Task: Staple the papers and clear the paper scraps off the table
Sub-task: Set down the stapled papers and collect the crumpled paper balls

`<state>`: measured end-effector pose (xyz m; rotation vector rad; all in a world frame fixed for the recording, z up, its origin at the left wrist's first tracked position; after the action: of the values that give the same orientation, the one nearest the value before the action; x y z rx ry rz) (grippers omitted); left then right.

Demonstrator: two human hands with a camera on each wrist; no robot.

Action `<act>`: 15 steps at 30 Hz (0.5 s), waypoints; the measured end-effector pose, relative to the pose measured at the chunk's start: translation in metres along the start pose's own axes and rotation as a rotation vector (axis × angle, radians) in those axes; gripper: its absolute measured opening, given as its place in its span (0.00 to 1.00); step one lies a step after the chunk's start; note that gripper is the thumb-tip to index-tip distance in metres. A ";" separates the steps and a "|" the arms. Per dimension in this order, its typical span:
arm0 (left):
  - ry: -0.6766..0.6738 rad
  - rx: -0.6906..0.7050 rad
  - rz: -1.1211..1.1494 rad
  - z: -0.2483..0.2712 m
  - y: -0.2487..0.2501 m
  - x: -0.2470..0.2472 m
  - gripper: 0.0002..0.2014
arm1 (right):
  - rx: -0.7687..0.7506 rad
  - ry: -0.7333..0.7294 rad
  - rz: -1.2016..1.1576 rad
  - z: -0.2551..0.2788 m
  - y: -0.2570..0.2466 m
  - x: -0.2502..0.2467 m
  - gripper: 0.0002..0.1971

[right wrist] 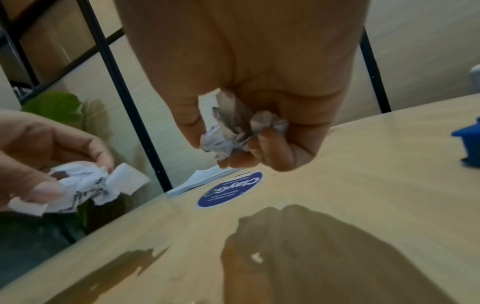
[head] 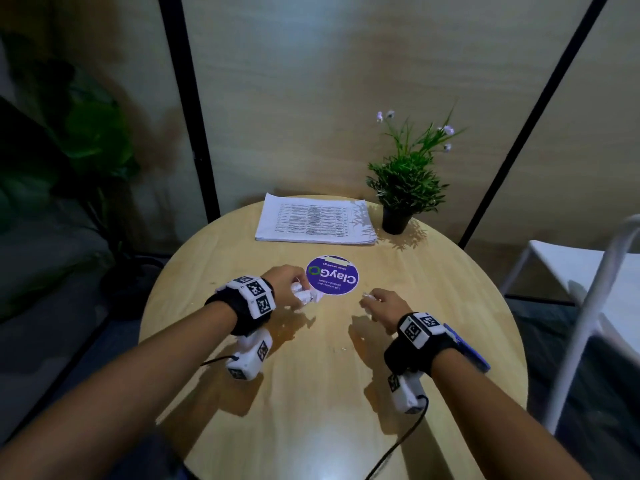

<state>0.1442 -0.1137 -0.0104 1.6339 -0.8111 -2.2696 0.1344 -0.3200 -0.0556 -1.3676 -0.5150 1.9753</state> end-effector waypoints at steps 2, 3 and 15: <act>-0.020 -0.023 -0.025 0.026 -0.017 -0.016 0.16 | -0.036 -0.002 -0.085 0.018 -0.015 0.018 0.10; -0.016 -0.036 -0.034 0.039 -0.024 -0.026 0.17 | -0.056 -0.008 -0.124 0.027 -0.023 0.029 0.11; 0.263 -0.218 0.026 0.223 -0.149 -0.105 0.24 | -0.424 -0.232 0.120 0.120 -0.192 0.177 0.15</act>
<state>-0.0062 0.1264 0.0414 1.7548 -0.5005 -1.9877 0.0413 -0.0535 -0.0028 -1.4484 -1.0289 2.2229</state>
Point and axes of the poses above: each hand's wrist, its own z-axis away from the middle knuckle, its own x-axis out of the palm, y = z × x, the point moved 9 cm from there along -z, towards the middle knuckle, and after that the axes turned 2 degrees about x, right-handed, at the moved point
